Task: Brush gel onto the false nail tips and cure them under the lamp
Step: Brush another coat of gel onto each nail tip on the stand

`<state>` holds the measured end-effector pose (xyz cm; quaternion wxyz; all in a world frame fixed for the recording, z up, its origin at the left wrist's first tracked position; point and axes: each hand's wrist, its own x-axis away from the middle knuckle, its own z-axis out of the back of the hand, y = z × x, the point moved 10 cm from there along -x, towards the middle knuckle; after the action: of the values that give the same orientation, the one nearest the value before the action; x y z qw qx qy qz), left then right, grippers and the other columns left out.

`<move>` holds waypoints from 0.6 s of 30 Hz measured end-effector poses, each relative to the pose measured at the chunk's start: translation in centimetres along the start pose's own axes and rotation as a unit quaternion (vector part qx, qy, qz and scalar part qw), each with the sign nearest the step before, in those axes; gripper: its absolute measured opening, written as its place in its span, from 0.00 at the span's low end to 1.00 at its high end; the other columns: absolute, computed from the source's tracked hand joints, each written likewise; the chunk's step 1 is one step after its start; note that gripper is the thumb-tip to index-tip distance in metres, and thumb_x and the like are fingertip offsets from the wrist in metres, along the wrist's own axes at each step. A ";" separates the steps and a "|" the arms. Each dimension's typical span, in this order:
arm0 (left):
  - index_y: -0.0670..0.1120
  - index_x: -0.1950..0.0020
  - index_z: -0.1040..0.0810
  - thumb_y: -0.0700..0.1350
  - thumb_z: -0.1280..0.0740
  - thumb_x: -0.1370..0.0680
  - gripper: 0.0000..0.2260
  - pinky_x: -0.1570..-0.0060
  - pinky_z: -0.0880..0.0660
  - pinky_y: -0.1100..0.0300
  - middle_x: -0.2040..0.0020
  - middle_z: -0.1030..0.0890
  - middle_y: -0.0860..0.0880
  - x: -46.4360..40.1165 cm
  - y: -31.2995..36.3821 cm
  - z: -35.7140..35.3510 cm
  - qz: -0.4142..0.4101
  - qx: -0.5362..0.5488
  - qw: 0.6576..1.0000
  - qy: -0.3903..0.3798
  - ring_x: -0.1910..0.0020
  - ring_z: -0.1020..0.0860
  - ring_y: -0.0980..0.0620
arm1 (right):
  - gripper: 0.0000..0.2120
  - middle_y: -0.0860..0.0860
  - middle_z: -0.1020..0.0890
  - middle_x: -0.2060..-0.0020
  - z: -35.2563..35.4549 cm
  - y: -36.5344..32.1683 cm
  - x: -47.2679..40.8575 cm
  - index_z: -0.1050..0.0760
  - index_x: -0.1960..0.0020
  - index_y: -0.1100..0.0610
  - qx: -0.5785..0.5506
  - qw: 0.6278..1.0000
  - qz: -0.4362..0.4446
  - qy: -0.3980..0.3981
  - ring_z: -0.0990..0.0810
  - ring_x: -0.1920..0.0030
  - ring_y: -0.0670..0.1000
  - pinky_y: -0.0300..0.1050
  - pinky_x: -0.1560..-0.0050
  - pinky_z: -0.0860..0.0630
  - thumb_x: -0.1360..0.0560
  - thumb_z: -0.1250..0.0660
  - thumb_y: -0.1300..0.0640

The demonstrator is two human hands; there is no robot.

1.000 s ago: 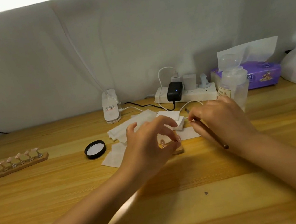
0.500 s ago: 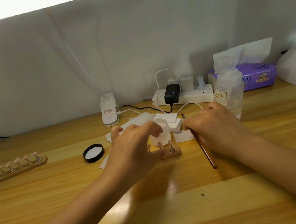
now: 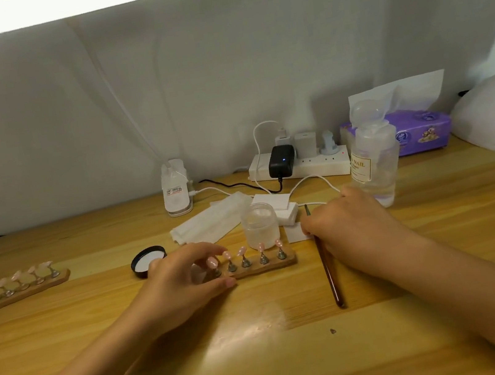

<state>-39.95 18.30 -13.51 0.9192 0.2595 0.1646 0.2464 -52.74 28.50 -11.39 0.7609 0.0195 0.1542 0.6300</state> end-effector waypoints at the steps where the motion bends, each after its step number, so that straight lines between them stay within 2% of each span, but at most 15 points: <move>1: 0.62 0.49 0.27 0.52 0.28 0.32 0.15 0.44 0.29 0.60 0.50 0.24 0.60 -0.1 -0.1 0.0 -0.004 0.003 1.000 0.002 0.47 0.27 0.57 | 0.07 0.48 0.22 0.53 0.0 0.0 0.0 0.28 0.46 0.50 0.000 1.000 0.002 -0.001 0.25 0.52 0.50 0.42 0.53 0.39 0.21 0.42 0.59; 3: 0.61 0.53 0.26 0.49 0.27 0.32 0.12 0.52 0.29 0.66 0.53 0.22 0.58 -0.3 0.1 0.1 -0.016 0.007 1.000 0.003 0.50 0.25 0.58 | 0.07 0.48 0.22 0.53 0.0 0.0 0.0 0.28 0.45 0.51 0.000 1.000 0.005 -0.006 0.25 0.52 0.50 0.42 0.52 0.38 0.21 0.41 0.59; 7: 0.59 0.56 0.23 0.48 0.26 0.34 0.10 0.56 0.30 0.74 0.58 0.20 0.58 -0.5 0.4 0.5 -0.030 0.027 0.999 0.006 0.54 0.25 0.65 | 0.10 0.48 0.22 0.52 0.0 0.1 -0.1 0.29 0.42 0.50 -0.008 1.000 0.010 -0.010 0.24 0.52 0.50 0.44 0.49 0.33 0.22 0.41 0.59; 9: 0.57 0.58 0.21 0.50 0.27 0.37 0.10 0.58 0.30 0.74 0.61 0.19 0.57 -0.4 0.2 1.1 -0.023 0.056 0.998 0.026 0.55 0.24 0.64 | 0.11 0.48 0.22 0.51 0.1 0.3 -0.1 0.30 0.40 0.50 -0.009 1.000 0.010 -0.011 0.24 0.51 0.50 0.44 0.50 0.32 0.21 0.41 0.58; 11: 0.55 0.59 0.20 0.51 0.28 0.40 0.11 0.59 0.29 0.74 0.59 0.19 0.58 -0.1 0.2 1.6 -0.027 0.071 0.996 0.045 0.57 0.22 0.62 | 0.13 0.48 0.22 0.48 0.3 0.4 -0.2 0.31 0.37 0.50 -0.008 1.000 0.010 -0.016 0.23 0.48 0.51 0.45 0.48 0.29 0.21 0.41 0.58; 15: 0.56 0.60 0.19 0.45 0.23 0.39 0.11 0.58 0.28 0.74 0.56 0.19 0.60 1.2 1.0 2.5 -0.055 0.065 0.993 0.076 0.58 0.22 0.62 | 0.18 0.49 0.23 0.43 0.8 1.1 0.2 0.33 0.33 0.48 -0.051 0.997 0.001 -0.057 0.24 0.45 0.50 0.45 0.46 0.27 0.22 0.39 0.57; 18: 0.61 0.53 0.21 0.58 0.24 0.39 0.16 0.58 0.27 0.72 0.58 0.18 0.61 1.8 2.9 2.9 -0.089 0.060 0.991 0.082 0.57 0.21 0.62 | 0.21 0.45 0.22 0.45 1.1 1.5 0.9 0.33 0.33 0.45 -0.193 0.972 0.004 -0.131 0.26 0.52 0.42 0.35 0.54 0.28 0.25 0.35 0.50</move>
<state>-38.25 20.30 -9.85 0.9035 0.2774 0.2764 0.1741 -53.78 29.88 -10.15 0.7612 -0.0452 -0.0715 0.6430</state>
